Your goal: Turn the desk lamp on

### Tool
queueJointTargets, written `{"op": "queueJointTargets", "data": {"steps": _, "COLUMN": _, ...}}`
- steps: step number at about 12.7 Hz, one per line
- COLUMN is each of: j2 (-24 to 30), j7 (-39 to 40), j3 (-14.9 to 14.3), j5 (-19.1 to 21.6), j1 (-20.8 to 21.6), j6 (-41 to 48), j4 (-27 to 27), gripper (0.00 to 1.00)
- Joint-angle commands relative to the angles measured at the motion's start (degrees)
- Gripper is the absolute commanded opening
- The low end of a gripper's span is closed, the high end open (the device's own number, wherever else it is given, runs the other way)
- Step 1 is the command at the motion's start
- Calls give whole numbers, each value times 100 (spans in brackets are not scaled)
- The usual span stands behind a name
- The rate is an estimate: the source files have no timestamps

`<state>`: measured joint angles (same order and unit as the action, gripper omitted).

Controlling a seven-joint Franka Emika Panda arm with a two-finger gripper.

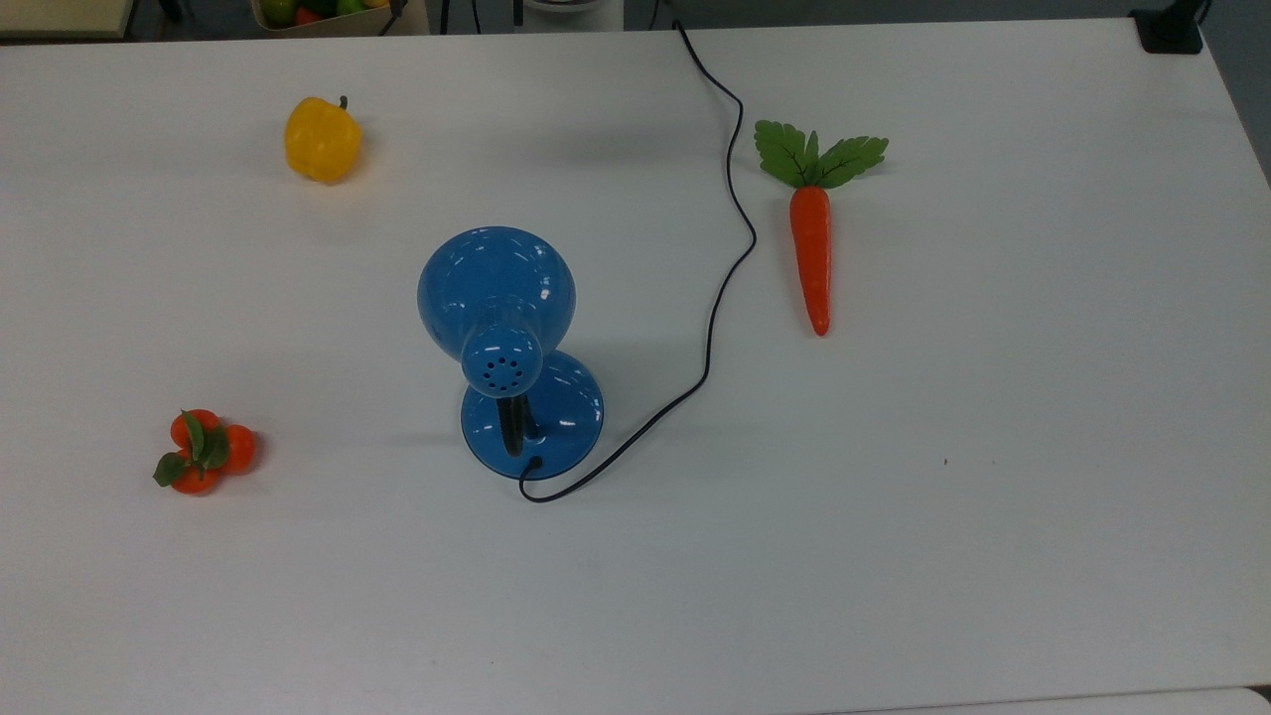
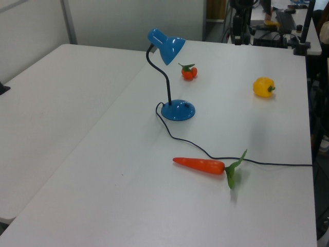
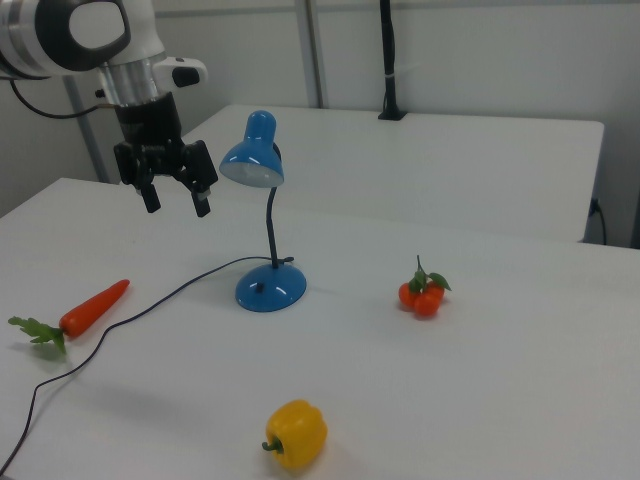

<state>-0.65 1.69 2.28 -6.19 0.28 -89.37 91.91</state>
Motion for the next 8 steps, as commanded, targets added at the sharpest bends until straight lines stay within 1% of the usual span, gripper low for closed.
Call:
{"op": "queueJointTargets", "data": {"steps": 1, "j2": 82, "j7": 130, "j3": -26, "j5": -84, "j1": -2, "j6": 156, "j4": -15, "gripper": 100}}
{"op": "queueJointTargets", "data": {"steps": 8, "j2": 47, "j7": 130, "j3": -35, "j5": -75, "j1": 7, "j6": 69, "j4": -24, "gripper": 100}}
